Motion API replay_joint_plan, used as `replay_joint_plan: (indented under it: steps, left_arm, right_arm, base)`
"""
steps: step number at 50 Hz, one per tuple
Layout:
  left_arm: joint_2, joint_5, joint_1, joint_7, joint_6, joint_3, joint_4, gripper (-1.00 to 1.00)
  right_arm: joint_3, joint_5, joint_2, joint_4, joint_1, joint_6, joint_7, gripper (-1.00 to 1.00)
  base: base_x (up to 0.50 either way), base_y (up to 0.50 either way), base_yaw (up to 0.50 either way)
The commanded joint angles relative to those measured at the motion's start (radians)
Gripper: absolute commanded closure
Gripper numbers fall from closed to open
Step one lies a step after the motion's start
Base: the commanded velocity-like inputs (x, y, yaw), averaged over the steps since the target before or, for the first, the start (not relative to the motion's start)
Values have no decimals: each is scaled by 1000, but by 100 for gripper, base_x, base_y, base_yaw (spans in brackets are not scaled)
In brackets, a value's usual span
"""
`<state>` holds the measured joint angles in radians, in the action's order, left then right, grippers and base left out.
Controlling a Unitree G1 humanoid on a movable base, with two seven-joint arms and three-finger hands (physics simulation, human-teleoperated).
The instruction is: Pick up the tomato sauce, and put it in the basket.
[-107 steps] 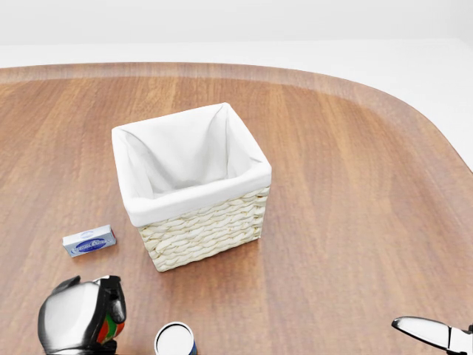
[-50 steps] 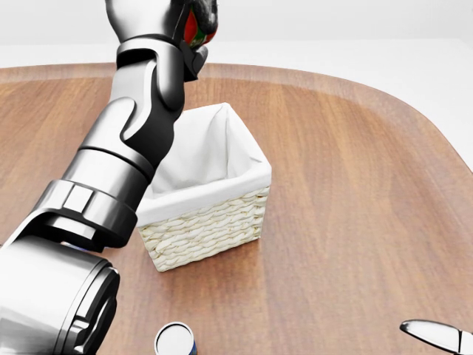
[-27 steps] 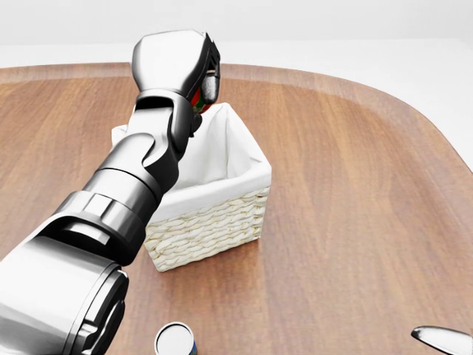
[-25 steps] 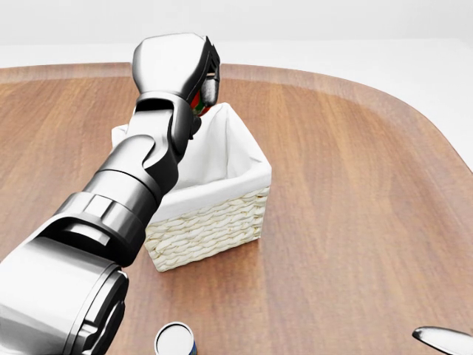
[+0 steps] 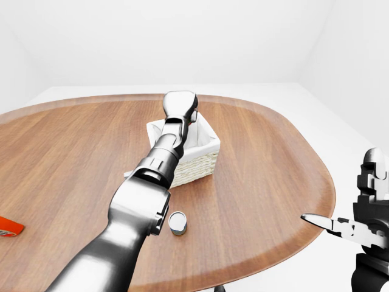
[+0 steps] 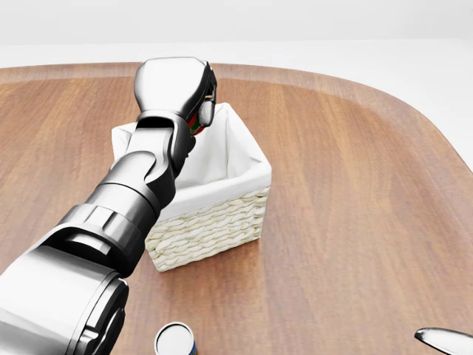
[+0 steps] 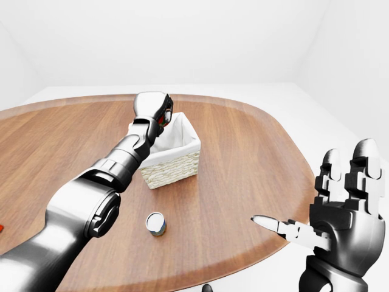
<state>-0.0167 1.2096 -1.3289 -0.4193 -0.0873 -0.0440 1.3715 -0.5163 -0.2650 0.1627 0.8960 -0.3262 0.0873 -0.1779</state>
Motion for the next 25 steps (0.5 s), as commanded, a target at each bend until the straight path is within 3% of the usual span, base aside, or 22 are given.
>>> replay_joint_plan:
  steps: [1,4,5,6,7,25]
  left_arm:
    - [-10,30,-7,-23,0,-1,-1,100]
    - [-18,41,-11,-20,0,-4,0,100]
    - [-18,44,-10,-19,0,-4,0,33]
    - [-18,46,-8,-11,0,-4,1,-86]
    - [-17,52,-5,2,0,-8,1,-100]
    - [-19,53,-10,-10,0,2,-1,-100]
  right_arm:
    - [-2,1,3,-1,-4,0,-2,-100]
    - [3,6,2,0,0,0,1,-100]
    - [3,7,3,-4,0,0,0,-100]
    - [5,8,3,-6,0,0,0,-100]
    - [7,9,3,-5,0,0,1,-100]
    - [13,13,0,-14,-2,0,3,-100]
  base:
    - [0,0,0]
    - [0,0,0]
    - [0,0,0]
    - [0,0,0]
    - [0,0,0]
    - [0,0,0]
